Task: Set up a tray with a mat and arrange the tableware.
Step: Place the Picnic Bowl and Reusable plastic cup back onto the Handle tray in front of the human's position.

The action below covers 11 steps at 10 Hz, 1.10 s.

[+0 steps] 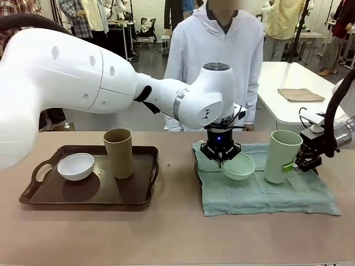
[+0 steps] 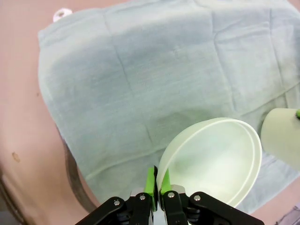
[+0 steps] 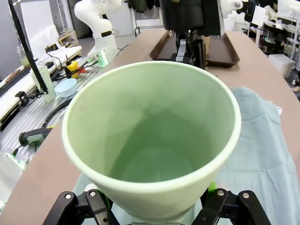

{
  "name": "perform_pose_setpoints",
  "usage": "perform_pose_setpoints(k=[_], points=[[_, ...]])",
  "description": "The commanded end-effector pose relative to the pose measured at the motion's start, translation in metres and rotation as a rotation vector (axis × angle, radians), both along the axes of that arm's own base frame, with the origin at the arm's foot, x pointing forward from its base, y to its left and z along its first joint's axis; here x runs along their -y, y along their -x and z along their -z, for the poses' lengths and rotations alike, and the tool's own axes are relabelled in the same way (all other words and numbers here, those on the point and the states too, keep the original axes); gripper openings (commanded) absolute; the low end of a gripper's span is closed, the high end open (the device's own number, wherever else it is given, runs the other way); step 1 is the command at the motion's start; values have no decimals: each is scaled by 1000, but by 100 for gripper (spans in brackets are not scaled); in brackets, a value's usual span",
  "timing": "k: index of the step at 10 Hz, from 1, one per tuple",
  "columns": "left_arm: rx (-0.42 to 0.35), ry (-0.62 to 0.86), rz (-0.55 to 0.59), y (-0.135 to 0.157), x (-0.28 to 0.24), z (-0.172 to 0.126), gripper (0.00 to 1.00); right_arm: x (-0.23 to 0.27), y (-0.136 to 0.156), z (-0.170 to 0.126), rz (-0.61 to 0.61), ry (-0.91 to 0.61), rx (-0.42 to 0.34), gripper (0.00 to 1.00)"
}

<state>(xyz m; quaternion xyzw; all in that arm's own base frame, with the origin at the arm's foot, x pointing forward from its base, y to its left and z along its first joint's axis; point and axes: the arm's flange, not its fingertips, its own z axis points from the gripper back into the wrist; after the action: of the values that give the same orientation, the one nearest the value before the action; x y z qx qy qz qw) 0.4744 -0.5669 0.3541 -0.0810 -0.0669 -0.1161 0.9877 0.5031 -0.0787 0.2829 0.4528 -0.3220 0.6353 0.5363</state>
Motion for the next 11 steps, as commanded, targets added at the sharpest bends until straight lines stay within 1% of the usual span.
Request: perform_pose_setpoints(k=[1,2,3,4,5,6,7,8,9,10,11], points=[[12,12,17,-3,-3,3,4,-1,-6,2,-20,4,35,84],[0,5,16,-4,-3,4,64,-1,-6,1,-20,10,39,100],[-6,5,11,-4,-3,1,64,1,-5,-3,1,42,43,100],[-19,-8,3,-2,-5,-3,100,2,-1,-10,42,197,50,100],[-46,-31,0,-2,-8,-9,27,3,0,-18,62,276,98,100],[-51,-48,-3,2,-10,-19,100,5,4,-32,78,316,120,100],[-40,-66,3,9,-12,-32,47,10,8,-48,100,343,146,100],[-19,-91,10,17,-14,-47,100,19,11,-67,125,363,160,100],[-3,-120,29,24,-17,-60,67,24,15,-87,164,366,129,100],[19,-153,56,34,-21,-78,100,26,23,-109,229,384,52,100],[39,-179,92,43,-26,-96,100,27,32,-134,317,426,-35,100]])
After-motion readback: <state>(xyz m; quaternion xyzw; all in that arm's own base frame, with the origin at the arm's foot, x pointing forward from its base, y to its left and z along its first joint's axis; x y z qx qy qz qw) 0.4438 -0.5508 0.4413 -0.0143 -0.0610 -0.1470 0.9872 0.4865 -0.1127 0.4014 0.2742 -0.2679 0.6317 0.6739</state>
